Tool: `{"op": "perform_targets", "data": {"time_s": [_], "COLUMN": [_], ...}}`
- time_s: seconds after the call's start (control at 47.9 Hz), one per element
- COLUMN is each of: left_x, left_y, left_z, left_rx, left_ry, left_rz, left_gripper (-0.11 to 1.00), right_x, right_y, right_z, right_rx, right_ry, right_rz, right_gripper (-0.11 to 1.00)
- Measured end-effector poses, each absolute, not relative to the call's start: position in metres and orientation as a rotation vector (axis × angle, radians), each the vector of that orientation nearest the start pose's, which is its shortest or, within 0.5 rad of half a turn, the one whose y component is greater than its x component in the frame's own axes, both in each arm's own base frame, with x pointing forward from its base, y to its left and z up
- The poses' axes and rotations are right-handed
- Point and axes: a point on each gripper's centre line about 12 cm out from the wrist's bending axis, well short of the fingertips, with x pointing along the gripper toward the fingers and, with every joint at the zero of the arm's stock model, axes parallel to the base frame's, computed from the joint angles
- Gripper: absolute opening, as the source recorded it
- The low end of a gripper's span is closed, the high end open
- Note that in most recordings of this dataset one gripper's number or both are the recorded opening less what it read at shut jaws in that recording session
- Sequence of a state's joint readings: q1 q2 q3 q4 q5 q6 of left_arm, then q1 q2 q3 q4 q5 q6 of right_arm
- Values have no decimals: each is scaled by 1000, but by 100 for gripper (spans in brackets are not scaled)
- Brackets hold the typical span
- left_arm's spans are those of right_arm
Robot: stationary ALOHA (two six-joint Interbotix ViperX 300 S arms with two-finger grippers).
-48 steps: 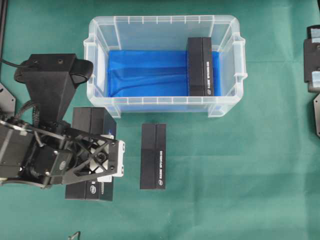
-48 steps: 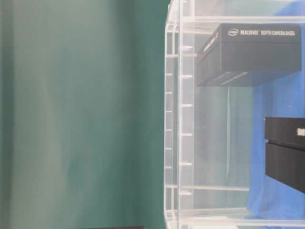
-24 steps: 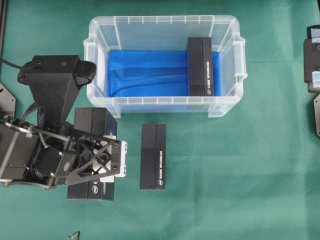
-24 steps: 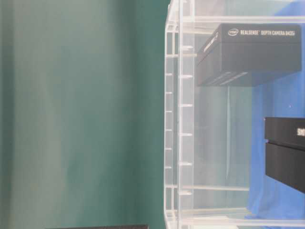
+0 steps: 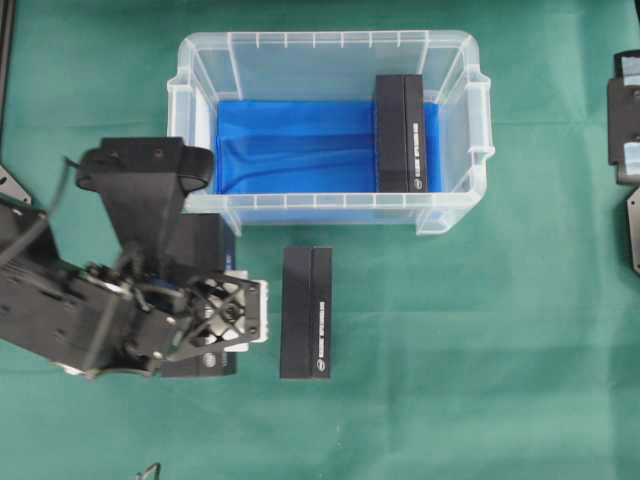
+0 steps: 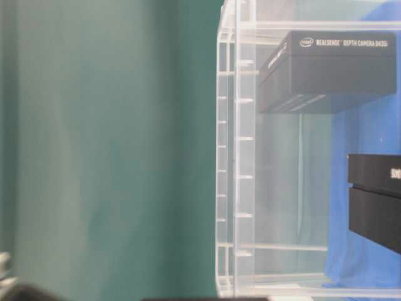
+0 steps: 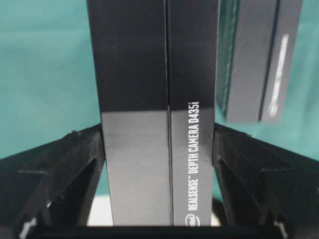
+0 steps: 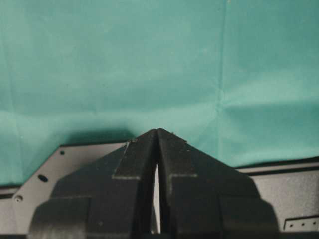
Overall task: Take the box out of the case with the left arm.
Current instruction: 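Carry the box to the table left of the middle box and lower it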
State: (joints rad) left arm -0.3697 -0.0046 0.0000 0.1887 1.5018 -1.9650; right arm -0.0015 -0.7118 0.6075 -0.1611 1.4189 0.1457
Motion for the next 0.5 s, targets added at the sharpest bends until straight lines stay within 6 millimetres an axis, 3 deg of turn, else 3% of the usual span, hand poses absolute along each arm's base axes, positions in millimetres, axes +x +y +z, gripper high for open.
{"op": "perform_targets", "data": {"time_s": [0.501], "left_x": [362], "left_y": [-117], "left_z": [224], "left_rx": [-1122], "left_ry": [1005], "left_rz": [1231], "left_gripper": [63], "right_x": [177], "right_y": [-19], "right_z": [312], "right_rx": [2], "right_ry": [1297], "right_rz": [-218], "right_gripper": [2]}}
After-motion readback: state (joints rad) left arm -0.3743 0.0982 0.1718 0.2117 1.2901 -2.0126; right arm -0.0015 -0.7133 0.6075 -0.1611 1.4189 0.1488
